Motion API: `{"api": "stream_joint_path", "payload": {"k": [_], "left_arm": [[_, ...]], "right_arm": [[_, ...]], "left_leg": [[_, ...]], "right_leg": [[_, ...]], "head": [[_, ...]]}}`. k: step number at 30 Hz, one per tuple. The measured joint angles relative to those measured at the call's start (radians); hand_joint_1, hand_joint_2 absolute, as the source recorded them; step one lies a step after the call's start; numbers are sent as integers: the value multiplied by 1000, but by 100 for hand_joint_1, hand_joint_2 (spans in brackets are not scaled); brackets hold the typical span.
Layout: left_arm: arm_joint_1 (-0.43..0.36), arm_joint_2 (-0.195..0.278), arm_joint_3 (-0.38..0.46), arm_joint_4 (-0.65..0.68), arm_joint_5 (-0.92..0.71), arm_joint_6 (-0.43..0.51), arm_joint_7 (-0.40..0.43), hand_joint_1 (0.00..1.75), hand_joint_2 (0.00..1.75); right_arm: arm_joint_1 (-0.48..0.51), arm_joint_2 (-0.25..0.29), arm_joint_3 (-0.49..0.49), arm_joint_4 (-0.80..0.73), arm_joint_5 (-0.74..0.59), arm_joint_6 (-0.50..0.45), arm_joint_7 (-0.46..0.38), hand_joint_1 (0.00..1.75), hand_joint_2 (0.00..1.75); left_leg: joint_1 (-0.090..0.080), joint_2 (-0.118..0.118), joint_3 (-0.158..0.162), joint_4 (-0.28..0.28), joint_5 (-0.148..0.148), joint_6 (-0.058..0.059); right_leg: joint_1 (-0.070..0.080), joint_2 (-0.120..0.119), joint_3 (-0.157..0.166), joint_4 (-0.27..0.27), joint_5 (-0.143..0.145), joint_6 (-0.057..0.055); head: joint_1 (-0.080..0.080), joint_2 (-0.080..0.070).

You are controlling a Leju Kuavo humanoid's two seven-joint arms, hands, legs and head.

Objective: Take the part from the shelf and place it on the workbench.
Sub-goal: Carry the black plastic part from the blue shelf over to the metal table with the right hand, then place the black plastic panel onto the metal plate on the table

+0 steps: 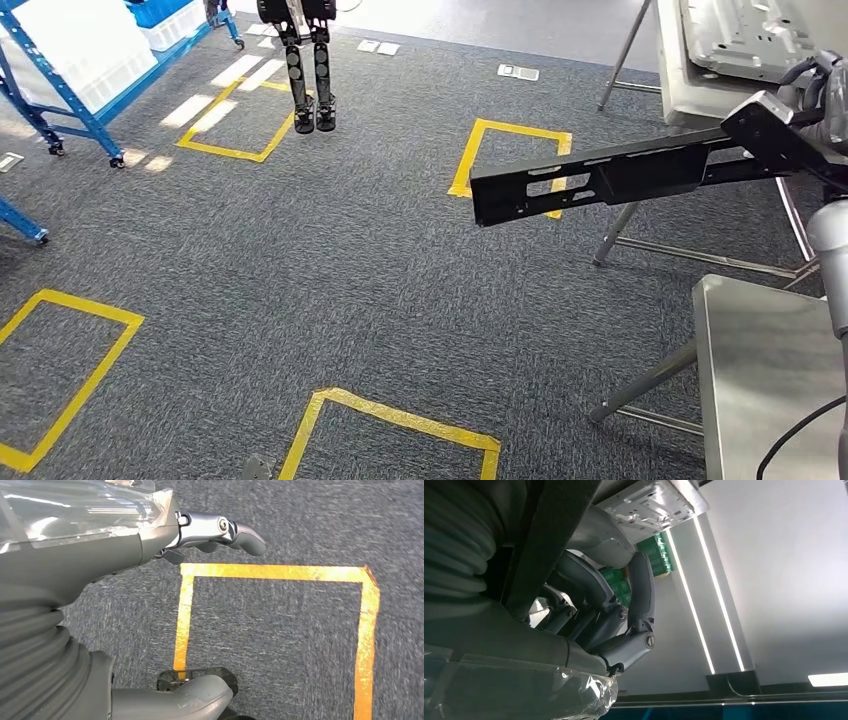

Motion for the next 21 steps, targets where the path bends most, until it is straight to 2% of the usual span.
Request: {"api": "stream_joint_path", "payload": {"k": [1,2,3,4,5,7,8,9,11,13,14,15,16,17,18,19,20,21], "left_arm": [[0,0,0,0,0,0,0,0,175],[0,1,0,0,0,0,1,0,175],[0,2,0,0,0,1,2,0,175],[0,3,1,0,0,1,2,0,175],[1,3,1,1,1,2,3,0,175],[0,3,1,1,3,2,4,0,175],[0,2,2,1,4,3,3,0,175],[0,2,2,1,4,5,3,0,175],[1,3,4,1,5,7,2,0,175],[3,3,7,1,6,8,2,0,175],[3,3,8,1,6,8,2,0,175],[3,3,10,1,7,8,2,0,175],[3,3,10,1,7,9,2,0,175],[3,4,11,1,7,9,2,0,175],[3,4,11,1,8,9,2,0,175],[3,5,11,1,8,10,2,0,175],[4,6,12,1,8,10,1,0,175],[4,6,12,1,8,11,0,0,175]], "right_arm": [[-2,0,1,1,0,0,0,175,175],[-4,0,2,1,0,0,0,175,175],[-7,1,3,2,0,0,0,175,175],[-9,1,4,3,-1,0,1,175,175],[-11,1,5,4,-1,1,1,175,175],[-12,-3,7,6,-2,1,2,175,175],[-12,-6,8,6,-2,1,1,175,175],[-14,-8,8,7,-3,1,1,175,175],[-19,-7,11,9,-3,3,0,175,175],[-20,-2,17,14,-3,6,1,175,175],[-19,-1,20,17,-3,7,2,175,175],[-20,0,22,19,-4,8,2,175,175],[-21,1,24,21,-4,8,2,175,175],[-23,2,25,22,-5,8,2,175,175],[-26,3,26,23,-6,8,2,175,175],[-29,5,27,24,-6,8,2,175,175],[-31,7,29,25,-7,8,3,175,175],[-33,8,31,27,-7,8,3,175,175]], "left_leg": [[0,-10,27,-62,39,4],[2,-35,58,-132,74,10],[3,-58,85,-191,99,14],[3,-74,101,-227,111,17],[2,-82,107,-241,112,19],[-2,-57,112,-251,116,27],[-2,-45,116,-260,121,34],[-1,-30,120,-268,127,40],[-4,-1,125,-278,132,48],[-7,29,124,-278,131,49],[-7,44,123,-278,130,48],[-7,57,123,-277,128,46],[-7,70,124,-277,127,43],[-8,82,125,-275,124,39],[-10,93,126,-273,120,33],[-13,103,128,-271,116,27],[-16,112,130,-269,113,22],[-18,123,132,-269,111,18]], "right_leg": [[0,13,0,2,0,0],[0,26,-1,4,0,1],[1,38,-3,6,1,2],[1,49,-8,7,3,6],[0,61,-12,6,5,10],[0,81,-21,2,13,24],[1,66,-28,9,10,28],[4,38,-42,31,-1,30],[6,-29,-96,138,-51,27],[2,-48,-153,262,-98,30],[-1,-52,-160,284,-103,36],[-4,-57,-146,264,-94,45],[-8,-68,-111,207,-74,55],[-12,-92,-67,128,-52,63],[-9,-113,-28,65,-34,66],[-6,-126,-4,22,-22,62],[-1,-131,6,5,-18,56],[4,-118,5,7,-16,48]], "head": [[0,0],[0,0],[1,0],[0,0],[0,0],[-1,0],[0,0],[3,0],[8,0],[10,0],[10,0],[11,0],[11,0],[11,0],[11,0],[10,0],[9,0],[8,0]]}}
